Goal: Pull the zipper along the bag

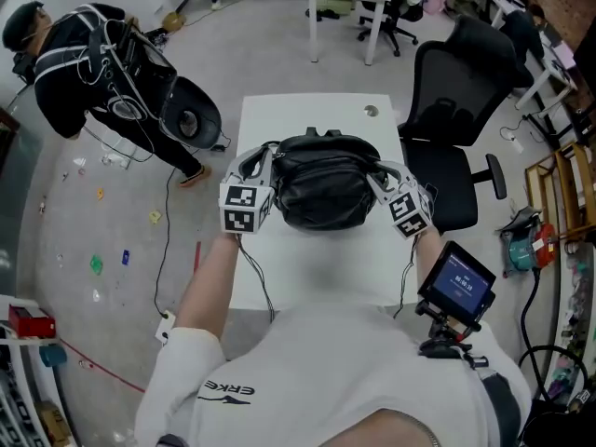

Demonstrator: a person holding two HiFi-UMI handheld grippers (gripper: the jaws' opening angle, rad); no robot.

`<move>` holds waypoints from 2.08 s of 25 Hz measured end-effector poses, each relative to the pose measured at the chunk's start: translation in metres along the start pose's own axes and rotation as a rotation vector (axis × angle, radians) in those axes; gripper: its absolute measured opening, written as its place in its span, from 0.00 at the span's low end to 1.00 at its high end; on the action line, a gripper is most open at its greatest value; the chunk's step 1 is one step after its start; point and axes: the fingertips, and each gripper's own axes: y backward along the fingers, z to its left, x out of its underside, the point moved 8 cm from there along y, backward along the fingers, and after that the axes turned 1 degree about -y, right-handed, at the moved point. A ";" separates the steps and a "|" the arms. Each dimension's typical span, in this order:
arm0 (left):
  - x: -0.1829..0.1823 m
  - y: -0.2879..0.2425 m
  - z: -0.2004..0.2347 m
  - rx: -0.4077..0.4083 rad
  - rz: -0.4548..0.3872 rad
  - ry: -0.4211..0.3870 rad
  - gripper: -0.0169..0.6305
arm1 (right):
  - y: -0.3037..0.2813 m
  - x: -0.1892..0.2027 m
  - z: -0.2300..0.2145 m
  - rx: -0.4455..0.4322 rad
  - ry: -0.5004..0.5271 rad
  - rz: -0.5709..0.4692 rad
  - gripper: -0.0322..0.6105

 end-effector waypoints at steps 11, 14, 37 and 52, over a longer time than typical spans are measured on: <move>-0.001 0.005 -0.003 0.027 -0.010 0.017 0.05 | -0.007 -0.004 0.003 0.037 0.087 0.078 0.08; -0.001 0.006 -0.002 0.015 -0.012 0.028 0.05 | -0.007 -0.005 0.003 0.065 0.086 0.101 0.07; 0.053 0.001 0.019 -0.004 0.018 0.276 0.06 | 0.000 -0.007 -0.001 0.119 0.060 0.140 0.07; 0.074 -0.004 0.017 0.017 -0.004 0.369 0.06 | 0.000 -0.005 -0.003 0.136 0.049 0.151 0.07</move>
